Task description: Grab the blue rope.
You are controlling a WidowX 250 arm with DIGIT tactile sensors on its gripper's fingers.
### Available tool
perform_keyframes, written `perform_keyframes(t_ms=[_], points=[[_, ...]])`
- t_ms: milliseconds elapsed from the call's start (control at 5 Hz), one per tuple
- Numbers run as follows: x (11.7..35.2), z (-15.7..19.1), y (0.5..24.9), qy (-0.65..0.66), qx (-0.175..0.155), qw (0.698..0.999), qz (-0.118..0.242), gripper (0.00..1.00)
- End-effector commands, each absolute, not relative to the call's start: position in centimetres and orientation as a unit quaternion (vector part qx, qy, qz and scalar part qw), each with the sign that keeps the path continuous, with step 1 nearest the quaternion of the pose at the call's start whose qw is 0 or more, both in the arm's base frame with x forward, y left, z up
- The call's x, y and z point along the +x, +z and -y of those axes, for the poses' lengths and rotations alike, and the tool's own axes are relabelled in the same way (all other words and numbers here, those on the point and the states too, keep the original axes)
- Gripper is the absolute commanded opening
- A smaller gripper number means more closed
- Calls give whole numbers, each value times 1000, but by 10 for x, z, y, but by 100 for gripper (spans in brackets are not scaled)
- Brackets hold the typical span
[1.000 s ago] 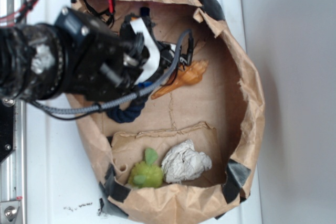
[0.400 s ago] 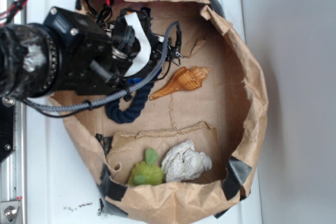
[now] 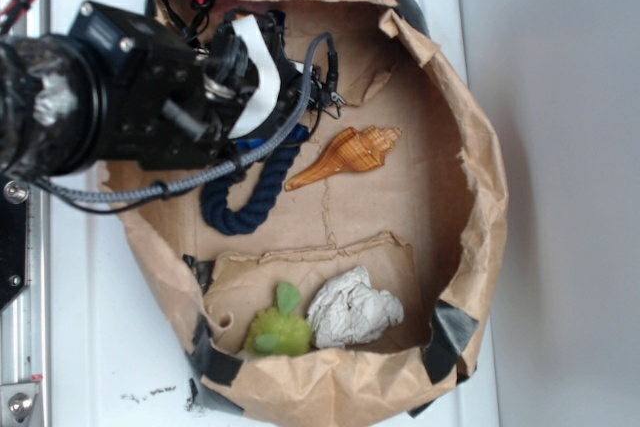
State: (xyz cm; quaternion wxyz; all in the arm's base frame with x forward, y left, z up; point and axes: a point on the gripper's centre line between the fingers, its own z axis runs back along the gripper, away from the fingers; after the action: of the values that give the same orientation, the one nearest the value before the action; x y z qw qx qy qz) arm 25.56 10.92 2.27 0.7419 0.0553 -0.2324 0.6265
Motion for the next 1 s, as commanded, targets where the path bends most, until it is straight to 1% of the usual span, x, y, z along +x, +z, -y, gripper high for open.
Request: perform_keyframes(t_ms=[0,200,400,600,800], points=[[244,-119,85,646,23,734,206,0],[240,-111,127,640,22,747,182,0],[237,-93,156,632,34,751,190,0],[239,-69,169,602,31,769,215,0],[241,-51,178,570,19,794,209,0]])
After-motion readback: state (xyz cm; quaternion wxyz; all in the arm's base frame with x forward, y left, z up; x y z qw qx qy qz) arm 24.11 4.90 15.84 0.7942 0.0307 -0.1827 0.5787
